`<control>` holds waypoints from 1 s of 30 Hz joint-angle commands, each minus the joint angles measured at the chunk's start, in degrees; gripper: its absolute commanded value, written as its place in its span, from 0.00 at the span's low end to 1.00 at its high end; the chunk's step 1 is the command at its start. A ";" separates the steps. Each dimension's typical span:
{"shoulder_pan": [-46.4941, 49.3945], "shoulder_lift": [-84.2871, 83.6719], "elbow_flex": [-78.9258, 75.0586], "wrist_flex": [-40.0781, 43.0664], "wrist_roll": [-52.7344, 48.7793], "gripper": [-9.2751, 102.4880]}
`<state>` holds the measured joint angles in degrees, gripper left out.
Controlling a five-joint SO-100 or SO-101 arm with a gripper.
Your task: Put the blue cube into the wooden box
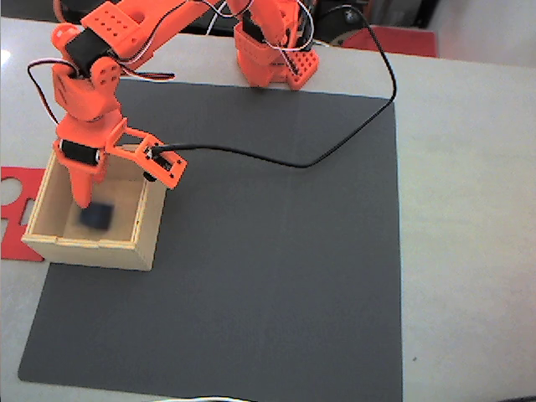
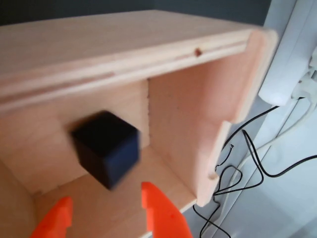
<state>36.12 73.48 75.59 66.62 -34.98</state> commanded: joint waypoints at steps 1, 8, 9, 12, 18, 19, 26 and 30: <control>-0.62 0.35 0.00 -0.70 -0.35 0.23; -1.14 0.26 0.00 -0.97 -0.35 0.22; -1.49 0.88 0.00 -0.70 -0.26 0.17; -3.52 4.57 -0.18 1.58 0.18 0.09; -10.63 18.90 -0.53 6.77 2.37 0.08; -12.22 22.41 -0.62 7.56 2.81 0.08; -28.13 49.48 -1.93 18.28 4.83 0.08; -36.47 62.93 -1.58 24.61 5.36 0.08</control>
<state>3.43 127.44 75.67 88.33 -29.97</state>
